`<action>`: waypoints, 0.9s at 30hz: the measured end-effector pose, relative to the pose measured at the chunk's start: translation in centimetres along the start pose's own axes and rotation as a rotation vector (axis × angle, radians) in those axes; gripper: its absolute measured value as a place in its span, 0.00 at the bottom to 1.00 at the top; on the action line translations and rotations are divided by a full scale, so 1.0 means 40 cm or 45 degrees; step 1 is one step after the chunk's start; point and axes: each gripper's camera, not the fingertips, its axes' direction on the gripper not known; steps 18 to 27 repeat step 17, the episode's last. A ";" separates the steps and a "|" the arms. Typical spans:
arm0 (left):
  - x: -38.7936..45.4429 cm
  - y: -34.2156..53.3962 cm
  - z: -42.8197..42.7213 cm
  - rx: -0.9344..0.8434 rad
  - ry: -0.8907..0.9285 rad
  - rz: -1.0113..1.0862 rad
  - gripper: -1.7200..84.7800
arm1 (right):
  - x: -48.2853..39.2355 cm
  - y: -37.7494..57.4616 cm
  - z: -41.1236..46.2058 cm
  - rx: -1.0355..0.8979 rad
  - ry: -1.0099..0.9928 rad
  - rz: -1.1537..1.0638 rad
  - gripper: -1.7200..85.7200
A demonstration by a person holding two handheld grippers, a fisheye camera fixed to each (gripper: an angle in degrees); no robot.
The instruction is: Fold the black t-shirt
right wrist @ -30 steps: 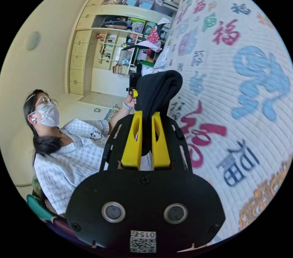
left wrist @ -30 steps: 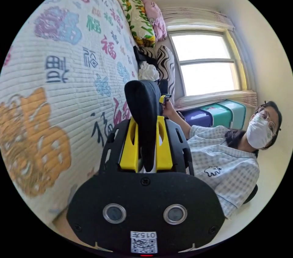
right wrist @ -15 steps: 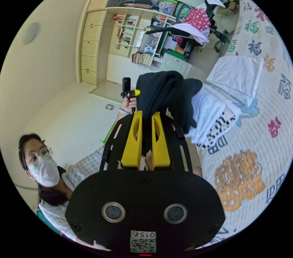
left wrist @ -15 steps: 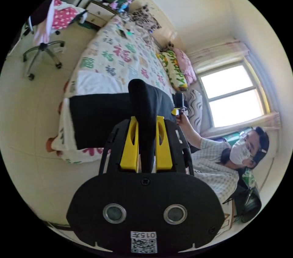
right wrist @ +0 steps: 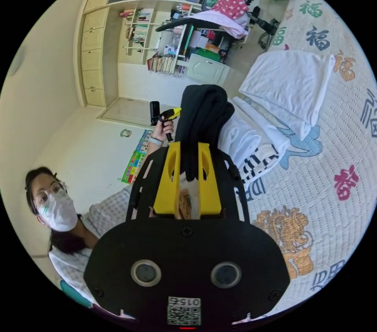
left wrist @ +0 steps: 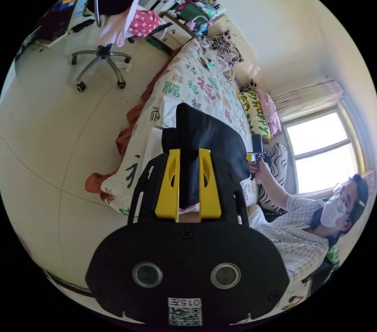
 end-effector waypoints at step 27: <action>0.274 0.489 0.184 0.403 0.304 0.389 0.09 | 0.139 -0.067 0.070 0.117 0.291 0.430 0.04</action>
